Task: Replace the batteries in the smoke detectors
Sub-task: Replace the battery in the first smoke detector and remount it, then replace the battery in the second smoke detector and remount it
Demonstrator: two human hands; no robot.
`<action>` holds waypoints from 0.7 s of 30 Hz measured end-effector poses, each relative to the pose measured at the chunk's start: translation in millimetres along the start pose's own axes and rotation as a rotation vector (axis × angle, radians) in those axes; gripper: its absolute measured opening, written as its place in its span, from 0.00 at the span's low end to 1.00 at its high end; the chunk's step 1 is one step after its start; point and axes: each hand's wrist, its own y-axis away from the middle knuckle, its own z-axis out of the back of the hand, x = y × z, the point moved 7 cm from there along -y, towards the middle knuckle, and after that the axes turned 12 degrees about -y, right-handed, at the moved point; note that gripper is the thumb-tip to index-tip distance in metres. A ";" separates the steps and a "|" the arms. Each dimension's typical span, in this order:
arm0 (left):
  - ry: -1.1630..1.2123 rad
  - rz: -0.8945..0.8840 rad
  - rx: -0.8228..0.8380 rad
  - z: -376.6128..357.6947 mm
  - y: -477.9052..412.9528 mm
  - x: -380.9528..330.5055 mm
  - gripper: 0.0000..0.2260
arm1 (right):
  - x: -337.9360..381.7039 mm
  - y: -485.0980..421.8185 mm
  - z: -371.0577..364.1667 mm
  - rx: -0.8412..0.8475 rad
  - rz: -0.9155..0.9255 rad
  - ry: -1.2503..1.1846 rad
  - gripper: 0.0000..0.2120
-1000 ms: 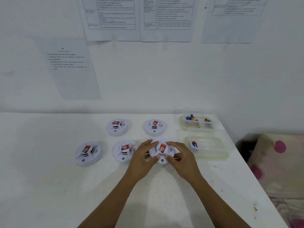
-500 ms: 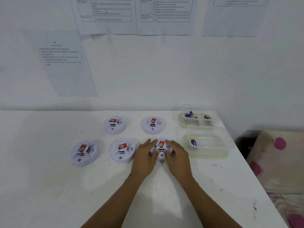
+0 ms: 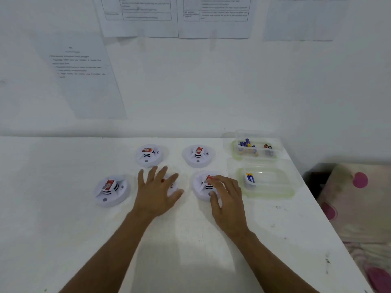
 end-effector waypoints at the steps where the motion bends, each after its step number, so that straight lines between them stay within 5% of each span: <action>1: 0.039 -0.040 0.060 -7.5 1.8 7.1 0.28 | 3.2 1.3 -0.3 -0.004 0.016 0.009 0.16; 7: 0.323 -0.009 -0.019 8.8 -1.2 8.2 0.24 | 32.3 -0.6 -17.2 -0.044 0.060 -0.072 0.13; 11: 1.257 0.399 0.066 23.9 -0.4 18.5 0.14 | 47.5 -18.0 -48.5 0.058 -0.090 -0.253 0.11; 13: 1.823 0.588 0.221 24.2 1.8 10.4 0.15 | 57.3 -23.8 -66.9 0.129 -0.140 -0.281 0.12; 15: 2.148 0.644 0.335 28.2 6.7 3.7 0.20 | 67.6 -27.0 -80.6 0.158 -0.186 -0.306 0.16; 21: 2.181 0.622 0.332 22.8 13.1 17.4 0.19 | 87.8 -29.4 -92.5 0.059 -0.224 -0.287 0.20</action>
